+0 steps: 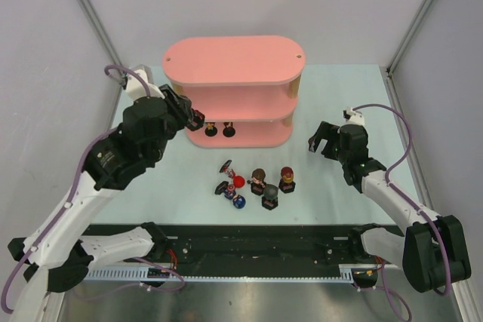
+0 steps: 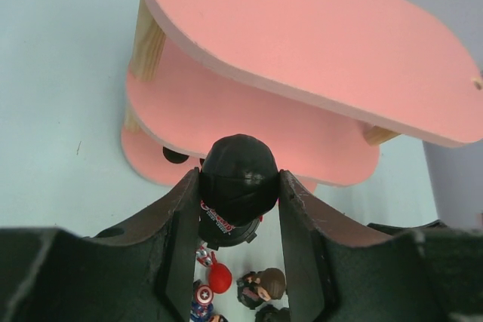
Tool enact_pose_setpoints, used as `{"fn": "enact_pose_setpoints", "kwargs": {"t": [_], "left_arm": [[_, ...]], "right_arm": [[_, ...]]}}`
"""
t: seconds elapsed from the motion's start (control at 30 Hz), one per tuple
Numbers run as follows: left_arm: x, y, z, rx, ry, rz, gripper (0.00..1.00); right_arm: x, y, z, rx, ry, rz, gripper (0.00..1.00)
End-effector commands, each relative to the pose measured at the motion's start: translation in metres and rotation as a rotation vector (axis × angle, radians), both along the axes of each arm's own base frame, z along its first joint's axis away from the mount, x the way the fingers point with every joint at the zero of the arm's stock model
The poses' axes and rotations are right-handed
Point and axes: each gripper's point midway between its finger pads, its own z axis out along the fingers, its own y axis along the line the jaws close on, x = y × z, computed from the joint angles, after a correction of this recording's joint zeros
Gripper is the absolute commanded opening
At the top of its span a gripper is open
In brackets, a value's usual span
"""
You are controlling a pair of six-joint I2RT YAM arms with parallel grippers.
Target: Place and organize the plastic toys onto the shelf
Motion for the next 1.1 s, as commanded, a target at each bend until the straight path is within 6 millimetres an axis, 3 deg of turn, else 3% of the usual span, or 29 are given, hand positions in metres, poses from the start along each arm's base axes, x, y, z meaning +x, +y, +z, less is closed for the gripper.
{"fn": "enact_pose_setpoints", "kwargs": {"t": [0.0, 0.1, 0.13, 0.2, 0.23, 0.47, 0.5, 0.57, 0.6, 0.73, 1.07], "left_arm": [[-0.007, 0.009, 0.035, -0.057, -0.022, 0.026, 0.01], [-0.002, 0.011, 0.055, -0.049, -0.049, 0.045, 0.0], [-0.002, 0.015, 0.07, -0.059, -0.078, 0.064, 0.0], [0.008, 0.013, 0.074, -0.025, -0.077, 0.085, 0.01], [0.008, 0.018, 0.088, -0.029, -0.097, 0.116, 0.0], [0.04, 0.012, 0.11, 0.059, -0.095, 0.223, 0.0], [0.04, 0.015, 0.122, 0.042, -0.116, 0.236, 0.0], [0.049, 0.011, 0.125, 0.069, -0.117, 0.257, 0.0], [0.05, 0.013, 0.136, 0.053, -0.139, 0.27, 0.0], [0.062, 0.016, 0.143, 0.073, -0.156, 0.317, 0.0], [0.095, 0.014, 0.135, -0.017, -0.157, 0.349, 0.0]], "right_arm": [[0.005, -0.001, 0.011, 0.005, -0.029, -0.008, 1.0], [0.005, -0.001, 0.011, 0.006, -0.031, -0.007, 1.0], [0.006, -0.001, 0.012, 0.008, -0.032, -0.009, 1.0], [0.005, -0.001, 0.013, 0.009, -0.035, -0.007, 1.0], [0.005, -0.001, 0.013, 0.008, -0.033, -0.007, 1.0], [0.004, 0.001, 0.016, 0.029, -0.035, -0.004, 1.0], [0.003, 0.001, 0.018, 0.032, -0.043, -0.006, 1.0], [-0.002, 0.0, 0.013, 0.031, -0.014, -0.012, 1.0], [-0.003, -0.001, 0.013, 0.031, -0.009, -0.016, 1.0], [-0.007, 0.0, 0.013, 0.038, -0.002, -0.015, 1.0], [-0.009, 0.007, 0.015, 0.063, 0.002, 0.009, 1.0]]}}
